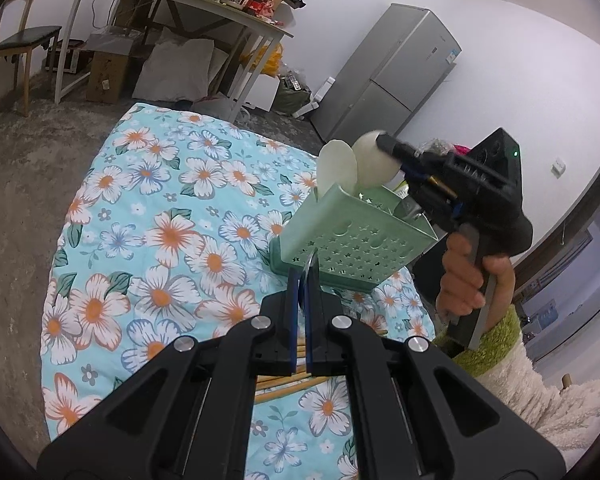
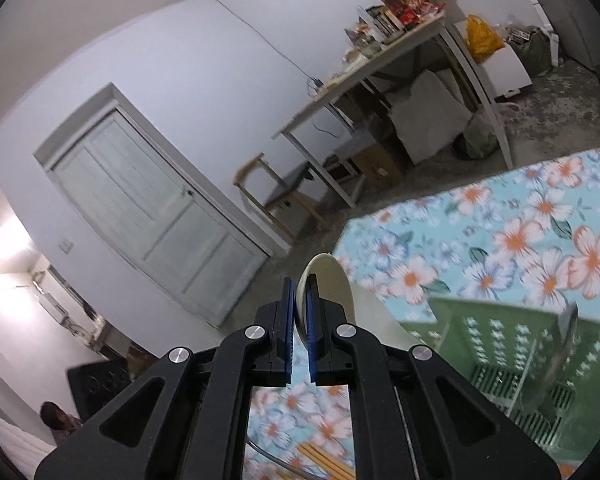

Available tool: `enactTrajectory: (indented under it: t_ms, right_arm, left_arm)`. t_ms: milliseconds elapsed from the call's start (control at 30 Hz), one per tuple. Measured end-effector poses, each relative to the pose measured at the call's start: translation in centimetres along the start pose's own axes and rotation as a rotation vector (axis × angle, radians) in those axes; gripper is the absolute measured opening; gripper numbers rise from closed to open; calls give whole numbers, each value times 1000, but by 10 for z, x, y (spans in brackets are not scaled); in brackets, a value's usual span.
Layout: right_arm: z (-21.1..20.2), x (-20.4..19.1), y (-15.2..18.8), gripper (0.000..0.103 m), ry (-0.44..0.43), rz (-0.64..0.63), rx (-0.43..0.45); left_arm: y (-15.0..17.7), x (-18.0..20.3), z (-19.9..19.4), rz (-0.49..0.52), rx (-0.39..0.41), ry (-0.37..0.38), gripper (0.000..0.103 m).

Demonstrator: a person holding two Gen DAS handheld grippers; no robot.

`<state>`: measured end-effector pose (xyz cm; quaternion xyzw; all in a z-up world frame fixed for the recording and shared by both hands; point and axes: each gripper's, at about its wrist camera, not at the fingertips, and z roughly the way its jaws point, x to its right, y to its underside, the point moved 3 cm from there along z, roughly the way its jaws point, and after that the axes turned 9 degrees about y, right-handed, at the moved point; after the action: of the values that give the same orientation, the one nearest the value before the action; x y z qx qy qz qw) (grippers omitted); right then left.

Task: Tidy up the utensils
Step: 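Carry the beige spoon toward the green holder with the right tool while the left tool holds the metal spoon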

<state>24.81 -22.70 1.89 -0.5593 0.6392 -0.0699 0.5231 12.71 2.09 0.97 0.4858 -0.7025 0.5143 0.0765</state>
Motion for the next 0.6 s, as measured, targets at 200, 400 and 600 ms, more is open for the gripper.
enactTrajectory:
  t_ms: [200,400,600]
  right_arm:
    - [-5,3,10,9,52,-12,-9]
    - [-19,5,14,18,74,-18,26]
    - [-19,7,15,18,81,-10,14]
  left_arm:
    - [0,0,0,2,-1,1,1]
    - [-1,1,3,9,-3,4,1]
    - [-1,3,4,13,-3,3,1]
